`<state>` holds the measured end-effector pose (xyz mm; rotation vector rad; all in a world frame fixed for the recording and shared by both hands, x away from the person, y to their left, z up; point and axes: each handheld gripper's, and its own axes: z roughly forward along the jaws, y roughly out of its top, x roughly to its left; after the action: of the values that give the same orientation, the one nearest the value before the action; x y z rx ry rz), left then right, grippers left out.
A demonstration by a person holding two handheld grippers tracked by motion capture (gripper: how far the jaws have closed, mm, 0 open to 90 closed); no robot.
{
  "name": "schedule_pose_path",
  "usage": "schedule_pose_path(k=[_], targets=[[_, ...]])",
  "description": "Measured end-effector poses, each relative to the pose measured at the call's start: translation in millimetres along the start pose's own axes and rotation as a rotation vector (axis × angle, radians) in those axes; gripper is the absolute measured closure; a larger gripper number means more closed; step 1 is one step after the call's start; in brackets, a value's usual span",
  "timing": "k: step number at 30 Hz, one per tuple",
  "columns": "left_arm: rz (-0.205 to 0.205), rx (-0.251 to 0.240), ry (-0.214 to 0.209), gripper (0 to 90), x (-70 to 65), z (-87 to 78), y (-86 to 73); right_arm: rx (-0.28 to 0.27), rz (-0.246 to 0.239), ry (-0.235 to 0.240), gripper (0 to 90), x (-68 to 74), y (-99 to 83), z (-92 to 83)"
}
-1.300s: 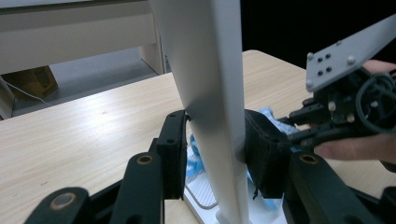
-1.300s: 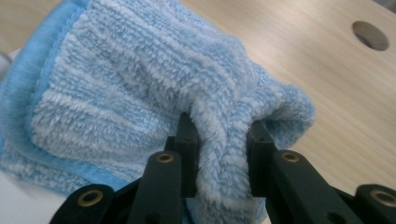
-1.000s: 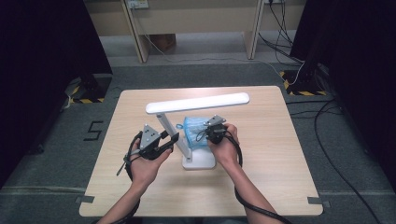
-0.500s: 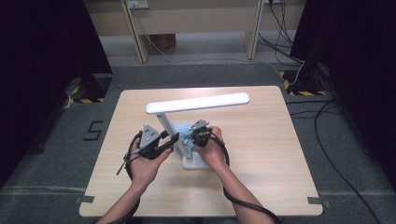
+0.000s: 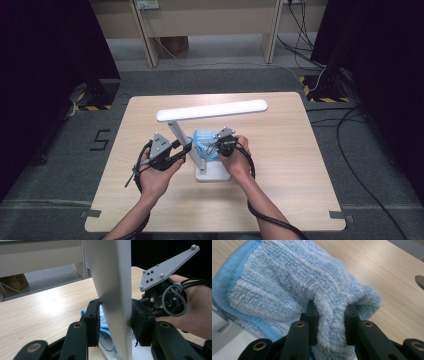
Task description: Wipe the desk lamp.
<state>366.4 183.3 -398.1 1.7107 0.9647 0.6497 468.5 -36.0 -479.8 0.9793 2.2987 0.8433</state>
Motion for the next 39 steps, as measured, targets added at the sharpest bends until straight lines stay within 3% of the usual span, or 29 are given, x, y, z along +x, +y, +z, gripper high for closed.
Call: schedule_pose_path(k=[9, 14, 17, 25, 32, 34, 39], targets=[[0.002, -0.001, 0.001, 61.2, 0.0, -0.2, -0.3, 0.022, 0.025, -0.051, 72.6, -19.7, -9.9, -4.6], [0.001, 0.0, 0.001, 61.2, 0.1, -0.2, -0.1, 0.003, 0.044, -0.079, 72.6, -27.1, 0.0, -9.9], [0.005, 0.001, 0.0, 61.1, 0.2, 0.2, 0.3, -0.026, 0.055, -0.069, 72.5, -22.2, 13.5, -9.7], [0.001, 0.005, -0.005, 61.0, 0.9, 0.1, 0.6, -0.064, 0.002, -0.008, 72.3, 0.1, 43.8, 11.2], [0.002, 0.005, -0.005, 61.0, 1.1, 0.1, 0.8, -0.024, -0.039, 0.041, 71.7, 13.6, 43.8, 29.9], [0.001, 0.004, -0.005, 61.0, 0.8, 0.2, 0.8, -0.016, -0.055, 0.045, 71.6, 12.8, 41.0, 32.2], [-0.001, 0.004, -0.002, 61.1, 0.5, 0.0, 0.8, -0.015, -0.036, 0.047, 71.4, 7.6, 36.8, 31.7]])
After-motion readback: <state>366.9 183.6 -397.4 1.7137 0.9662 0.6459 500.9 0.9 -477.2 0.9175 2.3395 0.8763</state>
